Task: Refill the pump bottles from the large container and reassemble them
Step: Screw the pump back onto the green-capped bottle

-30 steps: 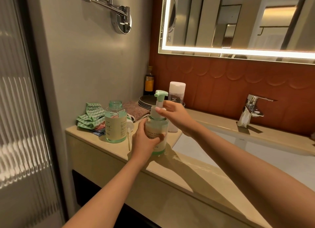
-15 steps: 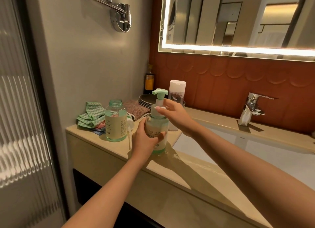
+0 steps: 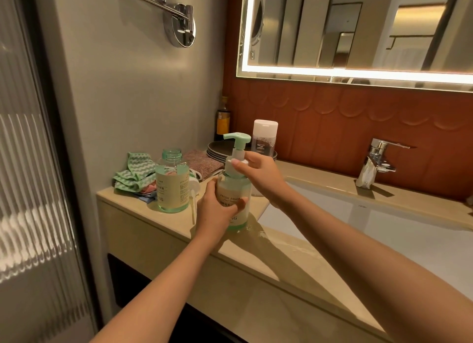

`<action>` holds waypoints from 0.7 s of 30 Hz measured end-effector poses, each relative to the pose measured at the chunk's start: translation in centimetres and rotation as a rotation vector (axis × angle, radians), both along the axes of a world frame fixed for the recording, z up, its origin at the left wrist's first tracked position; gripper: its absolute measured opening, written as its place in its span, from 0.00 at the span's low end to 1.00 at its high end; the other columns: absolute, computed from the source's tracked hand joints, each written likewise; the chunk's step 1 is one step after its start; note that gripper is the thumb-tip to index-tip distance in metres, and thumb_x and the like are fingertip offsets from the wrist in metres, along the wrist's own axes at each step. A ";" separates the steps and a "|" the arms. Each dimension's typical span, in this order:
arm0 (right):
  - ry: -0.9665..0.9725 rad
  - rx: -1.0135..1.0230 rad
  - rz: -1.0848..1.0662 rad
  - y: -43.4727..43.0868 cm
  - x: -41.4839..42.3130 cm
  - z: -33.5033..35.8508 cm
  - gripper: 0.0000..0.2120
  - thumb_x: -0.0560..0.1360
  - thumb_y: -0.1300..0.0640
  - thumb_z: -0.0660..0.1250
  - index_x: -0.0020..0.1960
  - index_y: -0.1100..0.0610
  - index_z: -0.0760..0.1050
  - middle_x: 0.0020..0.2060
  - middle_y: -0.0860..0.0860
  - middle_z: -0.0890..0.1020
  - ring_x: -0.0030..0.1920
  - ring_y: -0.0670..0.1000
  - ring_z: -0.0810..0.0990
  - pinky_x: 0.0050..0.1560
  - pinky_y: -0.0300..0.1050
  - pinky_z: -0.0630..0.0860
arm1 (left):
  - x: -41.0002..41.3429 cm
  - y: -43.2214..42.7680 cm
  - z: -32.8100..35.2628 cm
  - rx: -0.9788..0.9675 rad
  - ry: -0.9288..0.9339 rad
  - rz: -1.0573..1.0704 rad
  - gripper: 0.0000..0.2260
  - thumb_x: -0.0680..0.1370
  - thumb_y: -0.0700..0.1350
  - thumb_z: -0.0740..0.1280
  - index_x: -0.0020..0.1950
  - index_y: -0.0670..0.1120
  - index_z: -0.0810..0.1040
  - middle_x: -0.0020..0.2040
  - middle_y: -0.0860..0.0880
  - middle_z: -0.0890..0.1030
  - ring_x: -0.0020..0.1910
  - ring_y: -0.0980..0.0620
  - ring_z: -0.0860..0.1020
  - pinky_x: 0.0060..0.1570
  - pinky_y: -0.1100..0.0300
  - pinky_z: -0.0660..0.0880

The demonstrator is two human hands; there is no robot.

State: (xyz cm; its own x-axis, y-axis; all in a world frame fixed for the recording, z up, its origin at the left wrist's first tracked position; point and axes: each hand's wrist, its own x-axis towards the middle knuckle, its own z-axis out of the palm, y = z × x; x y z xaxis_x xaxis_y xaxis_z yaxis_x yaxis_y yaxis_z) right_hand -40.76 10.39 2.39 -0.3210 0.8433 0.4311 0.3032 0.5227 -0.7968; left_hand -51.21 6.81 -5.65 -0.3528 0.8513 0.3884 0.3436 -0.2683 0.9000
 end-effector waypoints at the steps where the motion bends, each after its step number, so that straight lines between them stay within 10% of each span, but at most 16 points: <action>1: 0.002 0.015 -0.033 0.1 -0.1 -0.1 0.20 0.74 0.50 0.68 0.62 0.58 0.74 0.57 0.53 0.79 0.57 0.51 0.77 0.54 0.45 0.76 | 0.0 0.0 0.0 -0.002 0.002 0.001 0.27 0.67 0.49 0.75 0.63 0.49 0.70 0.58 0.51 0.77 0.59 0.50 0.74 0.59 0.47 0.73; 21: -0.130 0.066 -0.194 0.0 -0.5 -0.2 0.26 0.69 0.42 0.71 0.57 0.56 0.68 0.52 0.50 0.76 0.52 0.49 0.77 0.48 0.42 0.77 | -0.2 0.1 -0.2 0.003 -0.005 0.003 0.32 0.67 0.50 0.75 0.67 0.51 0.67 0.62 0.52 0.76 0.63 0.51 0.72 0.60 0.51 0.72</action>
